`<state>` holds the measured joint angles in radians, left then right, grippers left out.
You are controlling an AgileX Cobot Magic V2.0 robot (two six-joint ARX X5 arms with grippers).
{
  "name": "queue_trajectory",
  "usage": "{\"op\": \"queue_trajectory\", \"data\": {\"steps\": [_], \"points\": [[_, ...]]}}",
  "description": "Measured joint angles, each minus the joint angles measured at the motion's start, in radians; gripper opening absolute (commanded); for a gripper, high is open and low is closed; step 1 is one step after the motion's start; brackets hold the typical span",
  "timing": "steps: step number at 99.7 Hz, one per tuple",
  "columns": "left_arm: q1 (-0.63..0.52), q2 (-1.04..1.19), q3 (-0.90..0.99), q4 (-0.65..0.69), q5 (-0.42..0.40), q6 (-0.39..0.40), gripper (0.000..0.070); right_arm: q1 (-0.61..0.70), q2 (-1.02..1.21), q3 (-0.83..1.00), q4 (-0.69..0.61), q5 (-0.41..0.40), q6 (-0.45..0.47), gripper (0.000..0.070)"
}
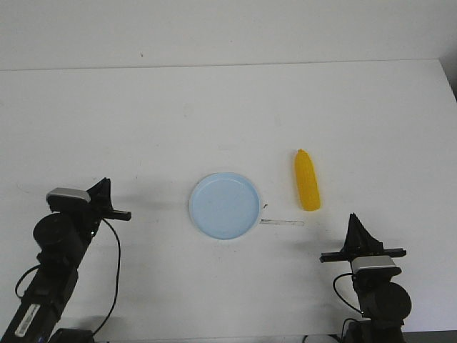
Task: Place corn on plate with both arms
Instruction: 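Withdraw the left gripper back to its rest pose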
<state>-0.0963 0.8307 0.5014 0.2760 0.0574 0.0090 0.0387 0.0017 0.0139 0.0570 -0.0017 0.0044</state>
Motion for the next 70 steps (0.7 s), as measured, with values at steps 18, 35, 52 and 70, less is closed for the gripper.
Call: {"op": "queue_trajectory", "data": {"steps": [18, 35, 52, 70], "points": [[0.058, -0.206, -0.104, 0.000, 0.000, 0.027, 0.0001, 0.000, 0.000, 0.000, 0.000, 0.000, 0.000, 0.0015], [0.090, -0.383, -0.163, -0.085, -0.008, 0.030, 0.0001, 0.000, 0.000, 0.000, 0.000, 0.000, 0.000, 0.0015], [0.090, -0.508, -0.163, -0.180, -0.008, 0.030, 0.0001, 0.000, 0.000, 0.000, 0.000, 0.000, 0.000, 0.0015], [0.090, -0.585, -0.163, -0.180, -0.008, 0.030, 0.0002, 0.000, 0.000, 0.000, 0.000, 0.000, 0.000, 0.0015]]}}
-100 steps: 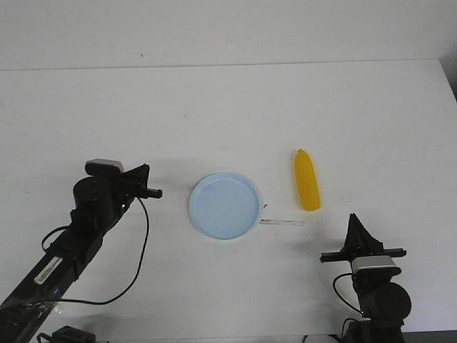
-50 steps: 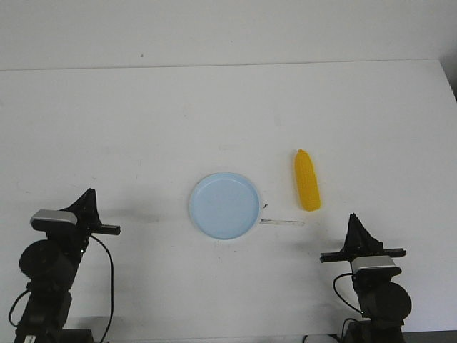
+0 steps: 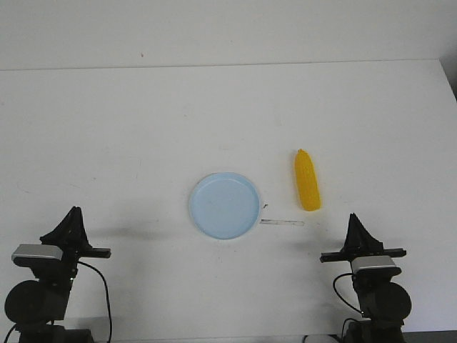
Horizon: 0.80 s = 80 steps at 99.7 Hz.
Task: Place corn on plate with both arms
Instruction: 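Withdraw the left gripper back to its rest pose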
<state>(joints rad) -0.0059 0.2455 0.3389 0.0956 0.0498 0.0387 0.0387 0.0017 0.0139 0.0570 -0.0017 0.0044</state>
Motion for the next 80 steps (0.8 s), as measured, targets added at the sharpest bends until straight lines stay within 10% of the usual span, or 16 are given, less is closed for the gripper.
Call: {"op": "queue_trajectory", "data": {"steps": [80], "points": [[0.000, -0.018, 0.000, -0.018, 0.000, -0.106, 0.0002, 0.000, 0.000, 0.000, 0.004, 0.001, 0.000, 0.0015]]}}
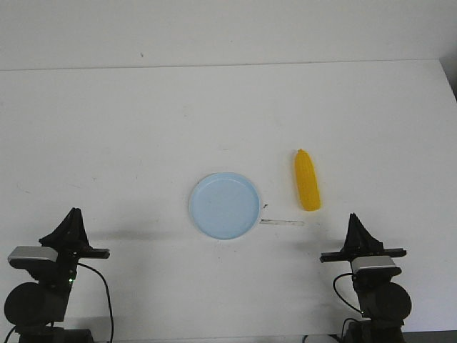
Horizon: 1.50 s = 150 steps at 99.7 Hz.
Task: Place corn on plate with both arms
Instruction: 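Withdraw the left gripper back to its rest pose, then reach the right gripper forward over the yellow corn cob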
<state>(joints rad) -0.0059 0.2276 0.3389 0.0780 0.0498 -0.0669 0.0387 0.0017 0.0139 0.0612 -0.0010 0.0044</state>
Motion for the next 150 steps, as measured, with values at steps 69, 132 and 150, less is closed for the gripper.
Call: {"op": "queue_trajectory", "data": {"steps": [69, 132, 150], "points": [[0.000, 0.000, 0.000, 0.000, 0.000, 0.000, 0.0002, 0.000, 0.330, 0.393, -0.401, -0.030, 0.048, 0.0007], [0.000, 0.000, 0.000, 0.000, 0.000, 0.000, 0.0002, 0.030, 1.133, 0.929, -0.690, -0.027, 0.153, 0.0007], [0.000, 0.000, 0.000, 0.000, 0.000, 0.000, 0.0002, 0.055, 1.290, 1.036, -0.703, -0.023, 0.186, 0.0009]]}}
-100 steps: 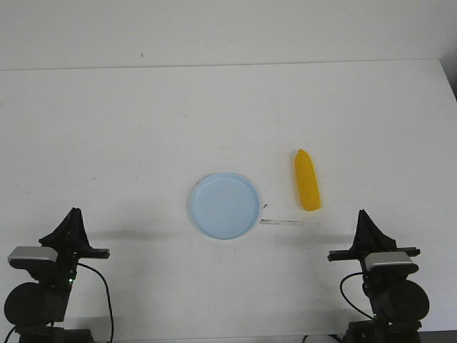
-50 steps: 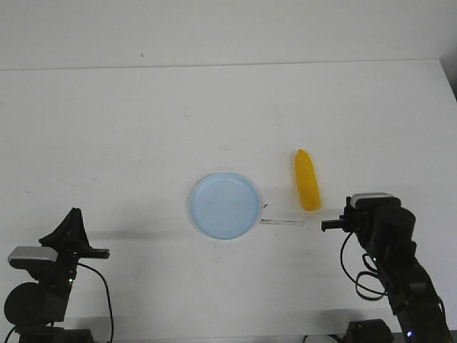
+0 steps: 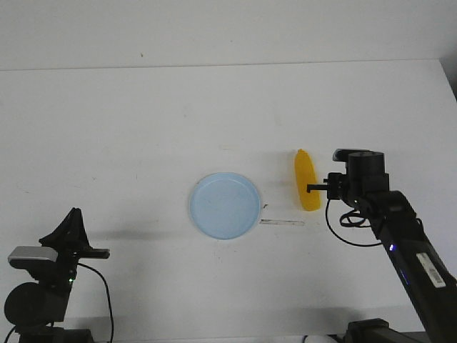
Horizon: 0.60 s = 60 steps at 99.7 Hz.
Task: Place corn on plate with both arms
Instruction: 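Reach the right gripper forward over the yellow corn cob, then close the right gripper on the corn cob and lift it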
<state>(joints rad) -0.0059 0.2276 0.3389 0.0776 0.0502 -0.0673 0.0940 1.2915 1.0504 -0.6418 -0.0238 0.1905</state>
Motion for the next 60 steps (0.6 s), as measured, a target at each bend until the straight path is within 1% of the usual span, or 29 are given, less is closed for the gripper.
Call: {"op": "queue_trajectory", "data": {"steps": [6, 10, 14, 23, 25, 28, 32, 40, 46, 51, 56, 60], "points": [[0.000, 0.000, 0.000, 0.000, 0.000, 0.000, 0.0002, 0.023, 0.045, 0.029, -0.011, -0.001, 0.012, 0.0015], [0.000, 0.000, 0.000, 0.000, 0.000, 0.000, 0.0002, 0.035, 0.073, 0.049, -0.022, -0.003, 0.023, 0.0049], [0.000, 0.000, 0.000, 0.000, 0.000, 0.000, 0.0002, 0.046, 0.102, 0.069, -0.037, -0.005, 0.029, 0.0138], [0.000, 0.000, 0.000, 0.000, 0.000, 0.000, 0.0002, 0.062, 0.170, 0.129, -0.091, 0.000, 0.041, 0.0403], [0.000, 0.000, 0.000, 0.000, 0.000, 0.000, 0.0002, 0.067, 0.186, 0.145, -0.105, 0.003, 0.043, 0.0444], [0.000, 0.000, 0.000, 0.000, 0.000, 0.000, 0.0002, 0.074, 0.210, 0.169, -0.125, 0.010, 0.045, 0.0483], [0.000, 0.000, 0.000, 0.000, 0.000, 0.000, 0.0002, 0.081, 0.241, 0.197, -0.143, 0.030, 0.048, 0.0502], [0.000, 0.000, 0.000, 0.000, 0.000, 0.000, 0.0002, 0.097, 0.291, 0.242, -0.165, 0.066, 0.051, 0.0503], [0.000, 0.000, 0.000, 0.000, 0.000, 0.000, 0.0002, 0.106, 0.316, 0.261, -0.166, 0.072, 0.051, 0.0508], [0.000, 0.000, 0.000, 0.000, 0.000, 0.000, 0.0002, 0.110, 0.335, 0.267, -0.164, 0.072, 0.051, 0.0535], [0.000, 0.000, 0.000, 0.000, 0.000, 0.000, 0.0002, 0.115, 0.351, 0.268, -0.170, 0.073, 0.051, 0.0583], [0.000, 0.000, 0.000, 0.000, 0.000, 0.000, 0.0002, 0.115, 0.365, 0.267, -0.178, 0.072, 0.051, 0.0592]]}}
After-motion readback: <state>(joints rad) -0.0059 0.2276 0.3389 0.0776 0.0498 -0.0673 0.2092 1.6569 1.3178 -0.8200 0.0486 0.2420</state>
